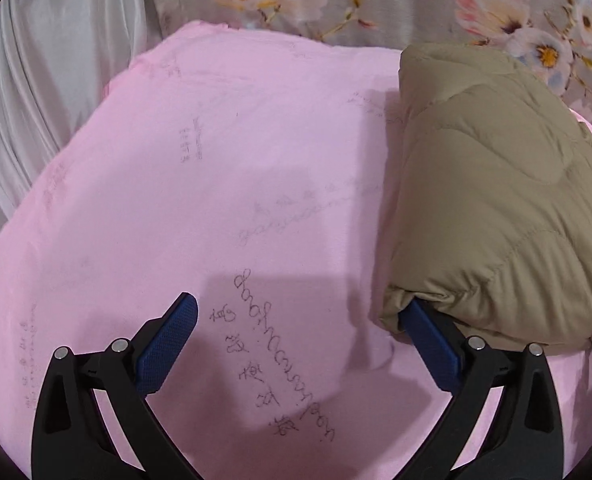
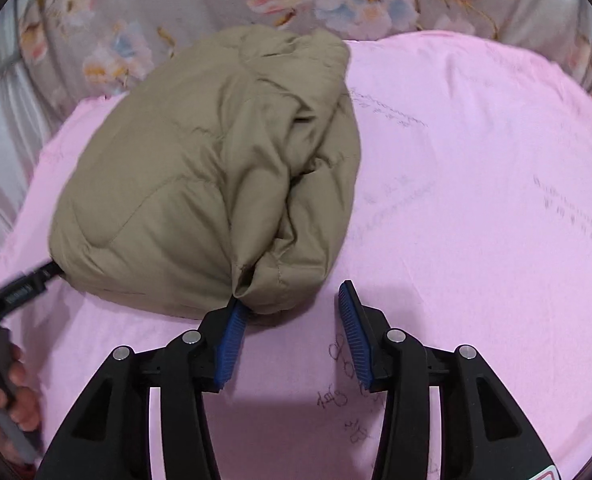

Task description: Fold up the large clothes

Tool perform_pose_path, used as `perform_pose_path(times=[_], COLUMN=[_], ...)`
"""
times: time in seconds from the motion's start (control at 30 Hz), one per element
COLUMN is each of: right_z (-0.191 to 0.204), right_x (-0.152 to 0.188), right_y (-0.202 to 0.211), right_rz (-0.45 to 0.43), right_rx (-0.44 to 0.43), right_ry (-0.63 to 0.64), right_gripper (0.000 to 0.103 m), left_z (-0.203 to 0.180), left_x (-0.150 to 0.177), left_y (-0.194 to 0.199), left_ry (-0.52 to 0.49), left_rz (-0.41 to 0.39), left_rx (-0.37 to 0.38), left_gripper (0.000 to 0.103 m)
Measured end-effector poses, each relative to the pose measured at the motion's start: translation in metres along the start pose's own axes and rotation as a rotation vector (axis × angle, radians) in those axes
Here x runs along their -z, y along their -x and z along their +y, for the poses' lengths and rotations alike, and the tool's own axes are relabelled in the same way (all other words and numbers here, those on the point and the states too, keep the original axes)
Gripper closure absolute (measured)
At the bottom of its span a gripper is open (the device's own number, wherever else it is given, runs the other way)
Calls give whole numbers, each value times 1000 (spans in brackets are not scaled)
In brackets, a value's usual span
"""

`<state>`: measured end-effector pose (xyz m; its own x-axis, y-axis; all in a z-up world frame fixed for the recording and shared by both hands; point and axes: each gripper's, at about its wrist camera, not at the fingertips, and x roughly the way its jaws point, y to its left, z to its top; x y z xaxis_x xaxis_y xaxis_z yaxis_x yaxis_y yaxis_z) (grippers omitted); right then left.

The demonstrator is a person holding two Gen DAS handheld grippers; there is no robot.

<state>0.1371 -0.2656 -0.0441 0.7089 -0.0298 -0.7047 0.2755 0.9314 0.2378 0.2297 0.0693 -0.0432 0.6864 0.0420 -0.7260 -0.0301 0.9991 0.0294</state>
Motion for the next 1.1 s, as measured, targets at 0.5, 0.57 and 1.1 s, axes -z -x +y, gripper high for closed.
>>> perform_pose_path(times=[0.5, 0.57, 1.1], right_z=[14, 16, 22], right_x=[13, 23, 65], right_y=[11, 19, 55], right_rz=[-68, -82, -140], right_rx=[166, 200, 151], right_ry=[124, 143, 105], right_gripper=[58, 54, 18], left_z=[-54, -63, -81], left_x=[42, 47, 79], left_y=[42, 46, 74], left_ry=[-138, -157, -142], left_rz=[-83, -97, -139], left_rx=[-34, -38, -48], left_gripper=[5, 5, 5])
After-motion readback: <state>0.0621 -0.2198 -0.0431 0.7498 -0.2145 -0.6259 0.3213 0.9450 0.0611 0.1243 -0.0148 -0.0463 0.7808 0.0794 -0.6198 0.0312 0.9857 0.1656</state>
